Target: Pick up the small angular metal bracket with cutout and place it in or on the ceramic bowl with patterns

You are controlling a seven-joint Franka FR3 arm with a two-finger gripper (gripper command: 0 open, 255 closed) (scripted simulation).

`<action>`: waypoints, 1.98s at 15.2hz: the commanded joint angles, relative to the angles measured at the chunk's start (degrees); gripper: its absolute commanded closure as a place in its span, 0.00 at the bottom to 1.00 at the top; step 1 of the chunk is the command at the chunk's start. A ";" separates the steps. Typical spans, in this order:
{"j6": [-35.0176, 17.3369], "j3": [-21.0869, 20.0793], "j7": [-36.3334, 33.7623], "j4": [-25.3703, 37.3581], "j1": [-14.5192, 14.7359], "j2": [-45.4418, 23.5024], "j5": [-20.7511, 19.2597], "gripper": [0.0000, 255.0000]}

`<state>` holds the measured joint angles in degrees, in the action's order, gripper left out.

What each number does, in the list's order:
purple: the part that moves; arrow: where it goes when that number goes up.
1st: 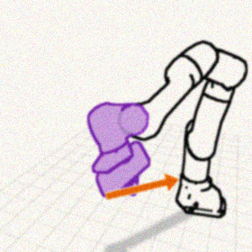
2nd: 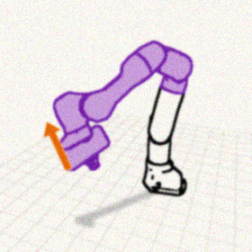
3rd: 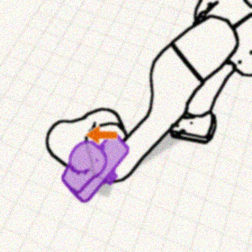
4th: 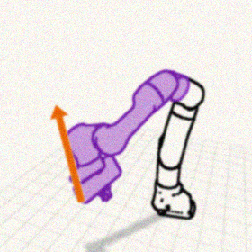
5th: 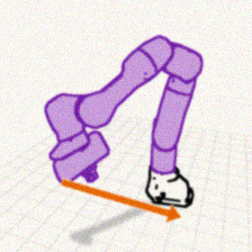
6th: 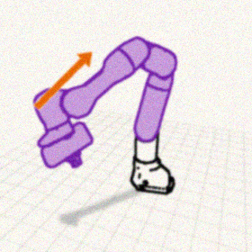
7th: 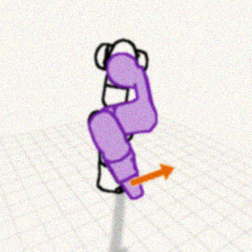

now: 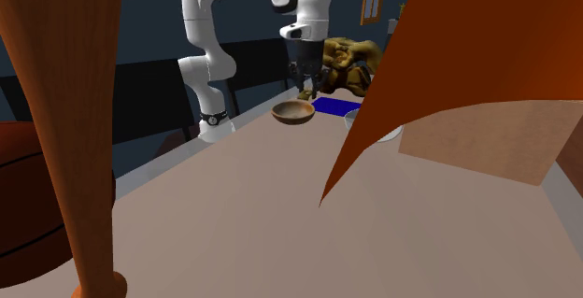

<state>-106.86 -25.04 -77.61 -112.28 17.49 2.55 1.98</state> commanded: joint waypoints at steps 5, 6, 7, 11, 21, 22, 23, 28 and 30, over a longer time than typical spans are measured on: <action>-0.05 -0.01 1.04 -12.57 1.82 13.57 5.97 1.00; 0.22 0.08 1.17 -14.48 2.34 15.88 6.93 1.00; 0.54 0.17 1.26 -16.13 2.84 17.95 7.75 1.00; -2.64 -0.23 1.21 -18.66 2.95 17.27 7.81 1.00; -10.80 -1.46 0.82 -24.19 2.96 14.54 7.65 1.00; -11.79 -1.61 0.74 -24.77 2.94 14.11 7.59 1.00; -11.79 -1.61 0.75 -24.77 2.95 14.12 7.59 1.00; -11.79 -1.61 0.74 -24.77 2.94 14.11 7.59 1.00; -11.78 -1.61 0.74 -24.76 2.95 14.12 7.59 1.00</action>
<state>-118.64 -26.65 -76.87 -137.04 20.44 16.66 9.57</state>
